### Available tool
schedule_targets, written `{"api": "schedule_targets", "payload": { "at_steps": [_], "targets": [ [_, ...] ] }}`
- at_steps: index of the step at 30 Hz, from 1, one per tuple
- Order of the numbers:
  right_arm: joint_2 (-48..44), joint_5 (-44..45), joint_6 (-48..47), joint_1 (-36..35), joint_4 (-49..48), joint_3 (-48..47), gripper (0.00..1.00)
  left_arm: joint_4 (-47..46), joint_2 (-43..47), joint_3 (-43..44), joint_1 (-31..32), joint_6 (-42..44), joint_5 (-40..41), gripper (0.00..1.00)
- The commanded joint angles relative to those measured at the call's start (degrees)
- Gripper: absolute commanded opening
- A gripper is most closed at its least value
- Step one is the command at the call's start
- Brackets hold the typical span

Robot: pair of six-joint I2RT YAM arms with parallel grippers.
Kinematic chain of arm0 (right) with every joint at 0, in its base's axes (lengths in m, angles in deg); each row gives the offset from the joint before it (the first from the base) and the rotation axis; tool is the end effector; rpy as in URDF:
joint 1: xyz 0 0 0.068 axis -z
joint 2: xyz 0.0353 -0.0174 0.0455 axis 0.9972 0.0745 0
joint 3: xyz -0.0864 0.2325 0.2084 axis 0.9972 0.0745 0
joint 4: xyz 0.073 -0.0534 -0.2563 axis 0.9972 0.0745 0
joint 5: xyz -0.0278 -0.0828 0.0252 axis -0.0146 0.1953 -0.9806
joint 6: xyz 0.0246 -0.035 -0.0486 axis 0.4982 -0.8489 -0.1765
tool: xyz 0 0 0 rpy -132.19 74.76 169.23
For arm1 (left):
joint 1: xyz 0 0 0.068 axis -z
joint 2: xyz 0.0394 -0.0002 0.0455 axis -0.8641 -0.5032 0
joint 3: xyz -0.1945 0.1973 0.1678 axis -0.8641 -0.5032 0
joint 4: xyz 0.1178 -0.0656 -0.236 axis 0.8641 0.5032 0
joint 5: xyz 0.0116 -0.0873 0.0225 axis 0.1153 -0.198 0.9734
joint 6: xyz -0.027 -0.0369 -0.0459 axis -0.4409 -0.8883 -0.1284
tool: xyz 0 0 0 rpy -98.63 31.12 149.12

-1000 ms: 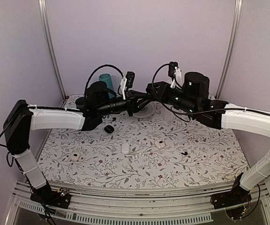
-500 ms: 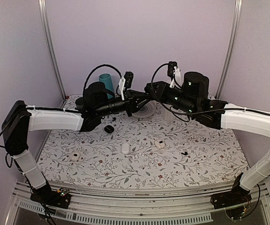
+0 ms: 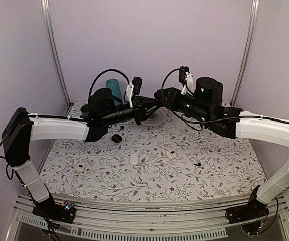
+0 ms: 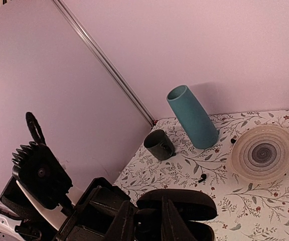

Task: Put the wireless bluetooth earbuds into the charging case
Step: Insert the left earbud into the left side groove of the charging case.

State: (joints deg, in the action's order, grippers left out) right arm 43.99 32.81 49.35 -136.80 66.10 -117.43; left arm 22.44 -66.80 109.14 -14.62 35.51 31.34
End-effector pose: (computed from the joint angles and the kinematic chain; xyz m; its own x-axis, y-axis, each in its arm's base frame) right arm 0.2433 0.2913 0.4036 -0.4144 0.3468 -0.8414 -0.5587 0.6329 0.5360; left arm 0.2899 -0.3214 0.3439 -0.1155 -0.1532 -0.9814 0.9325 0.3237 -0.1603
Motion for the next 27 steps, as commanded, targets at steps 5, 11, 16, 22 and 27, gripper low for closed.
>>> {"api": "schedule_targets", "payload": {
  "at_steps": [5, 11, 16, 22, 27],
  "targets": [
    [1.3, -0.6, -0.4, -1.0, 4.5, -0.5, 0.21, -6.3, 3.1, 0.8, 0.8, 1.3, 0.0, 0.0],
    [0.7, 0.1, -0.7, -1.0, 4.9, -0.4, 0.25, -6.1, 3.2, 0.6, 0.8, 1.3, 0.0, 0.0],
    [0.2, 0.9, -0.6, -1.0, 5.5, -0.5, 0.26, -6.0, 3.2, 0.3, 0.7, 1.2, 0.3, 0.0],
    [-0.7, 2.7, -1.0, -1.0, 7.0, -2.5, 0.29, -6.0, 3.3, 0.2, 0.7, 1.2, 0.7, 0.0],
    [-1.2, 3.6, -1.4, -1.0, 8.1, -3.0, 0.32, -6.1, 3.3, 0.3, 0.7, 1.4, 0.7, 0.0]
  ]
}}
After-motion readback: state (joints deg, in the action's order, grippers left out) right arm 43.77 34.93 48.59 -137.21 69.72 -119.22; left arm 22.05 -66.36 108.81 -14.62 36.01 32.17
